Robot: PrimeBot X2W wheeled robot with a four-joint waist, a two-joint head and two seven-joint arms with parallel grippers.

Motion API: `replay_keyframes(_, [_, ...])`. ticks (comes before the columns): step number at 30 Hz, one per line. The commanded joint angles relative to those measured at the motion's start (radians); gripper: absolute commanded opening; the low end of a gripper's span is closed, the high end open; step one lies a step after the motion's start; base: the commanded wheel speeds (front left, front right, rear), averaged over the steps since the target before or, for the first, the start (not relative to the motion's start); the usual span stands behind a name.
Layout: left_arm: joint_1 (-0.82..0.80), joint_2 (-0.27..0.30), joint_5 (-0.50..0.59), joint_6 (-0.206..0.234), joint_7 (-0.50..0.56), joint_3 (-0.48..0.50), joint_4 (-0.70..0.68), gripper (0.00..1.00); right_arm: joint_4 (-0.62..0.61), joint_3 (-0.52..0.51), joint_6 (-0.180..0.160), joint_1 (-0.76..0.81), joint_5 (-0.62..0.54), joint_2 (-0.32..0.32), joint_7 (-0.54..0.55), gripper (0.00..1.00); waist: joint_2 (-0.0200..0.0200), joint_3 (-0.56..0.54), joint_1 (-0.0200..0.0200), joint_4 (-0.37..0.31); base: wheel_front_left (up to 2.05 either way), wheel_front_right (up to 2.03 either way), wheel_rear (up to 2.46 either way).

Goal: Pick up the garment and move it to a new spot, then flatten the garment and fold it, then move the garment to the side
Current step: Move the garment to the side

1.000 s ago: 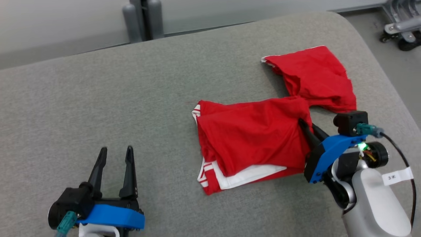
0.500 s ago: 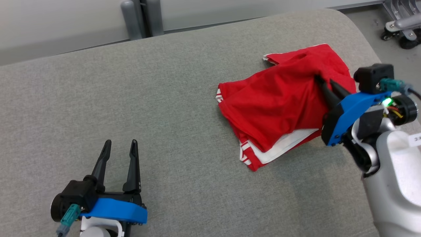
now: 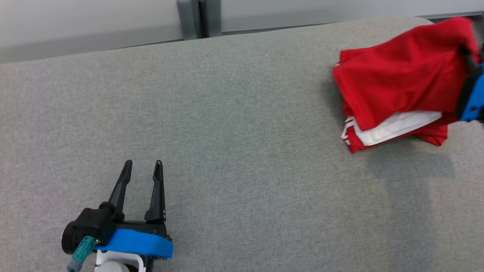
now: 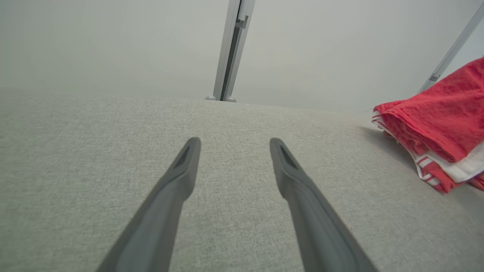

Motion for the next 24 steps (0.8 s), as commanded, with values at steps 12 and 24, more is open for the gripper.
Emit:
replay_keyframes(12, [-0.026,0.036,0.018,0.004,0.040,-0.018,-0.043,1.00,0.191,-0.218,0.000,-0.055,-0.256,0.048,-0.180,1.00,0.0000,0.073,0.0000,0.040,0.00,0.00,0.00])
replay_keyframes(24, [-0.015,0.054,0.000,0.029,0.054,0.002,-0.055,1.00,0.282,-0.095,0.000,-0.107,-0.236,0.134,-0.361,1.00,0.0000,0.043,0.0000,0.014,0.00,0.00,0.00])
